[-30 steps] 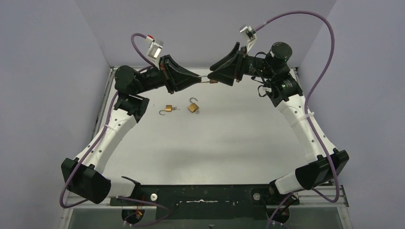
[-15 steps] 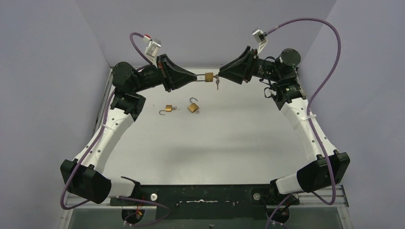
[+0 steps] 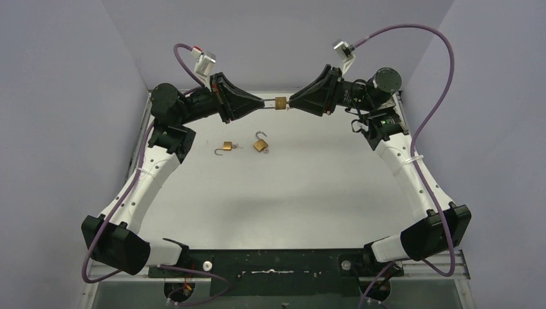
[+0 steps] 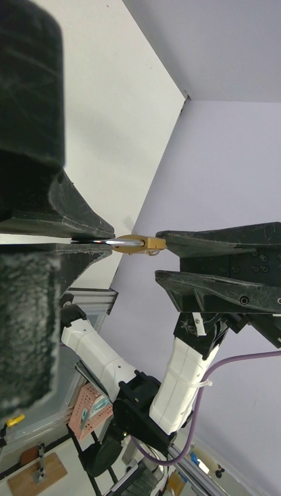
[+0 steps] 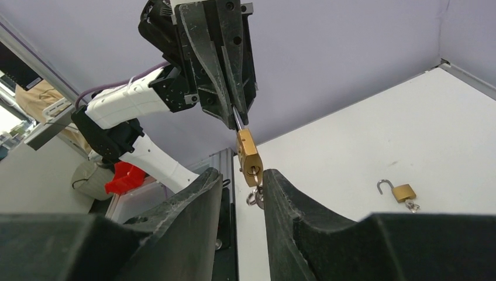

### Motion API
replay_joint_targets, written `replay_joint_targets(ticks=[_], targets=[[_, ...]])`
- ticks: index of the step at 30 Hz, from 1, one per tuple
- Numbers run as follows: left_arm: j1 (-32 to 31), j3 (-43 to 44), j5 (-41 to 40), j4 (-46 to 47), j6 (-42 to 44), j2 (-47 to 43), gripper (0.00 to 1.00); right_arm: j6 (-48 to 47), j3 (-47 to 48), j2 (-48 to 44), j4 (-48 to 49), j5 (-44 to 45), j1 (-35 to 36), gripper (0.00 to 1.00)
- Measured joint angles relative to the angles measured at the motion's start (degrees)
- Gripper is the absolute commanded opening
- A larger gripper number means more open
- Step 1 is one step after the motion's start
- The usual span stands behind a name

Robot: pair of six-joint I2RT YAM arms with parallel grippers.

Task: Lock with the key
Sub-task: Lock the lock, then place the lock at the center of the board, then place the key at the center of the board.

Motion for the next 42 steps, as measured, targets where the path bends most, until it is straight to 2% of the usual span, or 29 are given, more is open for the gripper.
replay_joint_targets(ticks=[2,6,16,19,24,30,32,35,38,42], targets=[[0.04,-0.04,0.04,0.00,0.00,0.00,0.00,0.02,0.00,0.00,0.09,-0.04,0.70,0.24],[0.20,-0.04,0.13,0.13,-0.09,0.00,0.00,-0.13,0.00,0.02,0.20,0.00,1.05,0.01],[1.07,-0.26,0.74,0.15,-0.70,0.00,0.00,-1.88,0.00,0.11,-1.99,-0.02,0.37,0.00],[2.23,-0.37,0.66,0.28,-0.90,0.00,0.00,-2.93,-0.63,-0.44,-3.21,0.04,-1.70,0.00],[5.29,-0.37,0.50,0.85,-1.05,0.00,0.00,-5.16,-6.14,-4.20,-6.25,2.05,-7.04,0.00],[4.33,-0.35,2.51,-0.37,-0.11,1.07,0.00,-8.90,-14.86,-8.90,-11.98,8.98,-8.02,0.00],[2.38,-0.28,2.45,-4.35,3.04,2.05,0.00,-10.91,-17.44,-10.25,-16.41,13.97,-8.00,0.00],[-3.54,1.79,-0.63,-17.84,12.11,5.33,0.00,-13.51,-20.96,-12.11,-22.58,23.28,-8.02,0.00],[-10.47,6.14,-5.46,-31.93,21.00,11.65,0.00,-15.23,-23.78,-13.68,-27.76,31.67,-8.02,0.00],[-16.22,11.17,-14.27,-44.72,28.24,20.52,0.00,-15.61,-26.88,-15.21,-31.61,41.53,-8.13,0.00]])
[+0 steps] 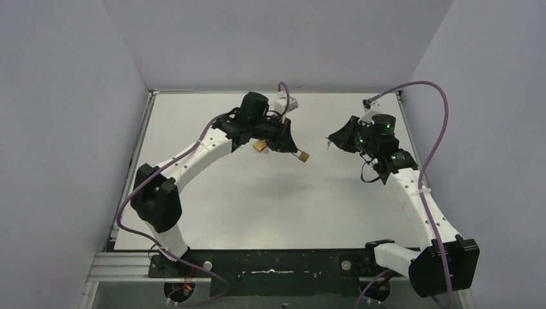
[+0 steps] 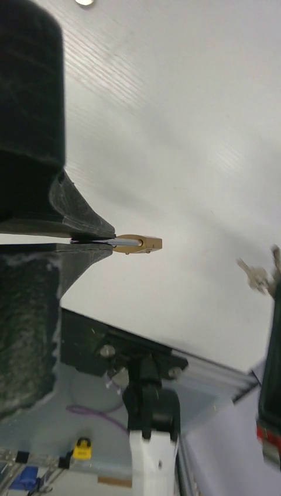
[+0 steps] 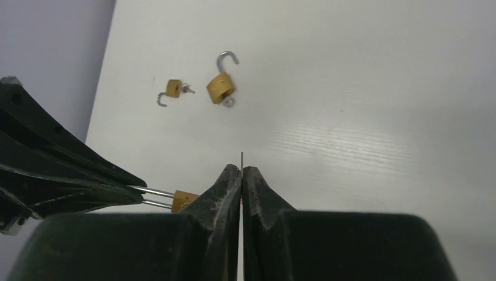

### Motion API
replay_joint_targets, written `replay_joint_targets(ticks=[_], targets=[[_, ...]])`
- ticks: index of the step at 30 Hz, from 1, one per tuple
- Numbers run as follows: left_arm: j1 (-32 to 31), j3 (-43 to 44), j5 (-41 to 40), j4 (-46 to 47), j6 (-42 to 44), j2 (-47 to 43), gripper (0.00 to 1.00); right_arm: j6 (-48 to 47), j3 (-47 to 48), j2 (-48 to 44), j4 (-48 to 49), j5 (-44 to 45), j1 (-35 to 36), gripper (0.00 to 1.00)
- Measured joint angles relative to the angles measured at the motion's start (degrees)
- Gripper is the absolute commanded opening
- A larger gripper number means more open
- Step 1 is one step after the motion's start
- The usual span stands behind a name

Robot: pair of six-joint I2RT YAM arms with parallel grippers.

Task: Lock with the key
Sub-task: Place the key at the center of the board.

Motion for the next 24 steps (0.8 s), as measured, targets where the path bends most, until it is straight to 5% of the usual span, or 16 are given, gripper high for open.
replay_joint_targets(ticks=[7,15,24], targets=[[-2.56,2.89,-18.78,-8.41,1.92,8.63,0.00,4.26,-5.88,1.66,-0.70,12.57,0.00,0.00],[-3.17,7.28,-34.10,-9.68,-5.55,13.29,0.00,9.40,-6.45,16.15,2.01,17.29,2.56,0.00],[-7.08,27.26,-49.13,-21.90,-9.79,25.22,0.00,13.66,-5.66,26.10,10.62,18.64,9.25,0.00]])
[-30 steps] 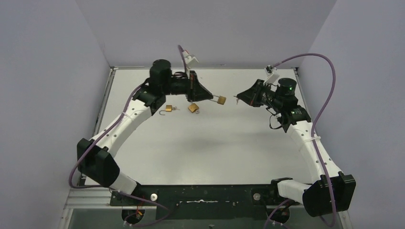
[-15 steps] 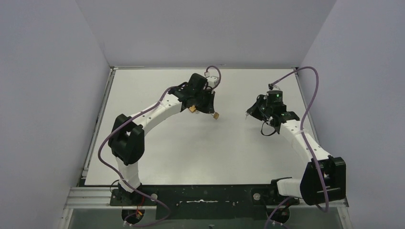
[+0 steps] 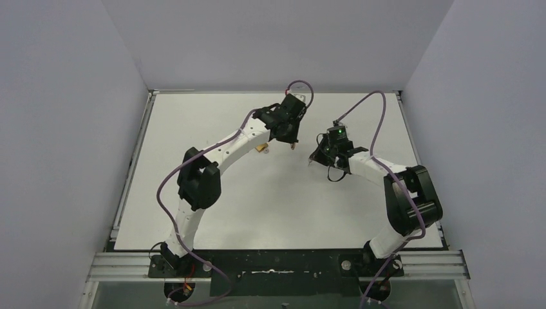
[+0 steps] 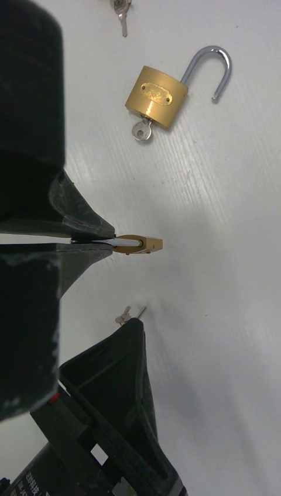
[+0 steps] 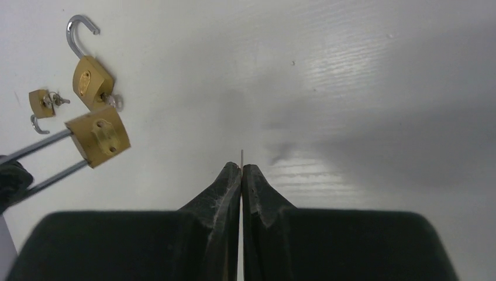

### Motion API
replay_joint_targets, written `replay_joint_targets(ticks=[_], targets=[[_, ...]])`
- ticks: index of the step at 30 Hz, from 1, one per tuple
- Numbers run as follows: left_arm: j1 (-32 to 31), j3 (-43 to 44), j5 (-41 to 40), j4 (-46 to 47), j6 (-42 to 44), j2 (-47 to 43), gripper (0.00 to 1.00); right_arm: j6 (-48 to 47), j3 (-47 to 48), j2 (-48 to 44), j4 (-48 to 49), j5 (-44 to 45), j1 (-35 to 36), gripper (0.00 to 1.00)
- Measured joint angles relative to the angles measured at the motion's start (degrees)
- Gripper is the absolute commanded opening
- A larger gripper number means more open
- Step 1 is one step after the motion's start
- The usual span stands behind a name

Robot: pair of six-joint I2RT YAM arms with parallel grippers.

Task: Lock with the key
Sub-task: Place the key at the center of the board.

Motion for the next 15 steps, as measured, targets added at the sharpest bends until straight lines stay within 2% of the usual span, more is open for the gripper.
replay_joint_targets(ticks=[11,15], targets=[[-0.92,6.36,-1.79,-7.74,-5.35,8.61,0.00,-1.79,3.10,9.16,12.61,-0.37,0.61,0.00],[-0.81,7.85,-2.12,-8.90,-6.58,10.84,0.00,-2.67,4.63,12.04,14.34,-1.66,0.61,0.00]])
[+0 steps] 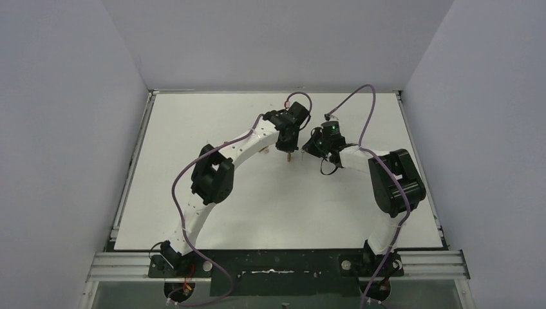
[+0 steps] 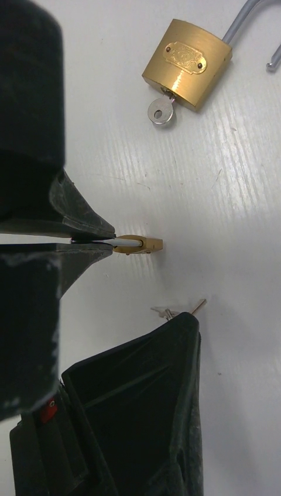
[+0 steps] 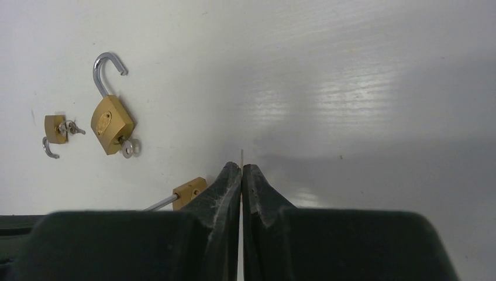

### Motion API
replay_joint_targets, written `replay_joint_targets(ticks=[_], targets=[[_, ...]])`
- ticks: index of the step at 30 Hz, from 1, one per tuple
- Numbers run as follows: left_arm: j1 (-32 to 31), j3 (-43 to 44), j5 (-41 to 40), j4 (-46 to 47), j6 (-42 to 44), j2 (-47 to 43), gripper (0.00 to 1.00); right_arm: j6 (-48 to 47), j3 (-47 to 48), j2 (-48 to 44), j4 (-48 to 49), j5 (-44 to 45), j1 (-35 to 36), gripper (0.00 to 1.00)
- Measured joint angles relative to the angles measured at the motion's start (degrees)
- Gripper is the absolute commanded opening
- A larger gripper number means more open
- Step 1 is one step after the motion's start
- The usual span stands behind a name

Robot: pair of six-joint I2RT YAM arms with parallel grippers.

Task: Lock with the key
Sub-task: Place the key at the center of the board.

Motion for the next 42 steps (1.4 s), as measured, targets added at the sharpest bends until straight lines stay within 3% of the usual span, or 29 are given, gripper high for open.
replay_joint_targets(ticks=[9,17,26,30,32,42], targets=[[0.00,2.54,-0.39,-0.92,-2.54,2.19,0.00,-0.72,1.16,2.64,2.49,-2.36,-0.04,0.00],[0.07,4.61,-0.79,-1.84,-3.39,3.32,0.00,-1.14,1.14,2.64,2.75,-3.63,-0.04,0.09],[0.07,5.57,-0.85,-2.23,-3.61,3.82,0.27,-1.33,0.74,2.64,3.08,-4.92,-0.04,0.26],[0.09,5.57,-0.85,-2.27,-3.52,3.82,0.39,-1.57,0.44,2.64,2.91,-5.01,-0.11,0.38],[0.11,5.79,-0.85,-2.43,-3.48,3.82,0.54,-1.75,0.44,2.60,2.54,-4.98,-0.28,0.45],[3.06,6.49,0.26,-2.05,-1.92,0.37,0.67,-3.02,-2.08,-3.82,-0.76,-4.85,-7.69,0.59]])
